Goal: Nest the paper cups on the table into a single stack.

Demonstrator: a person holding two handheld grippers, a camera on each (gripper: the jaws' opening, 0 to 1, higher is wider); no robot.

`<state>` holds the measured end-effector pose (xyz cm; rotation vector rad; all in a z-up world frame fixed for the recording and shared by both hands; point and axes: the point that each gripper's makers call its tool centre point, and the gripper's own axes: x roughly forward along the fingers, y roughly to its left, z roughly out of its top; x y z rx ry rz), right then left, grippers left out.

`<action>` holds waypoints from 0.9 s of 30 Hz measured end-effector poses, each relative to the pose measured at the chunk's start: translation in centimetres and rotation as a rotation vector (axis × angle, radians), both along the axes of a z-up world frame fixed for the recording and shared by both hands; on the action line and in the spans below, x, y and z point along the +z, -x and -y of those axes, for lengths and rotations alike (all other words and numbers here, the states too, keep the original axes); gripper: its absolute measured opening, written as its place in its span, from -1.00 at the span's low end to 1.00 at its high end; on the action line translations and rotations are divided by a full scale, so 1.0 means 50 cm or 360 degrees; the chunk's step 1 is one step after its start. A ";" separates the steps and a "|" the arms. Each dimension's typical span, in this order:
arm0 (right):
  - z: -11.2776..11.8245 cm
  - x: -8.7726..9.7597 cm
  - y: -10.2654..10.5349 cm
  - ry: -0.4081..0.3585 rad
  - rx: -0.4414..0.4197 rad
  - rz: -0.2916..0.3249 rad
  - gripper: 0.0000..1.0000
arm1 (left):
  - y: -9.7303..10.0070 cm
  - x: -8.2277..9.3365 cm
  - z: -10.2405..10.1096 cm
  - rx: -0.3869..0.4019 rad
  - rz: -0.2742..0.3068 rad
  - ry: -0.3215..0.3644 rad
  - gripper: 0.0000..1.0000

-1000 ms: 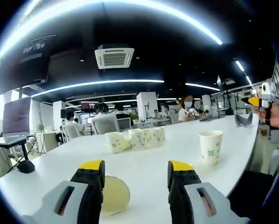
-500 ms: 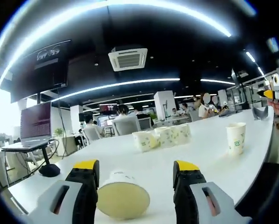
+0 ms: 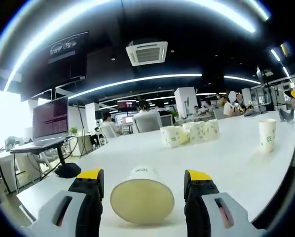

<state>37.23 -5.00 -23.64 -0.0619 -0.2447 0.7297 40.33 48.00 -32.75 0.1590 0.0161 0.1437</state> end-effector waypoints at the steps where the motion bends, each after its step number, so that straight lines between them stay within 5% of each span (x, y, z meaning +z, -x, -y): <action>1: 0.000 0.000 0.000 0.0000 0.0000 0.0000 -0.06 | -0.003 -0.005 -0.010 0.0007 -0.0009 0.0009 0.41; 15: 0.000 -0.005 -0.003 0.0006 -0.0005 -0.0007 -0.06 | -0.001 -0.050 0.019 -0.0028 -0.0073 0.0072 0.24; 27: 0.003 -0.002 0.000 0.0005 -0.0009 -0.0001 -0.06 | 0.003 -0.031 0.043 -0.0059 -0.0012 0.0078 0.20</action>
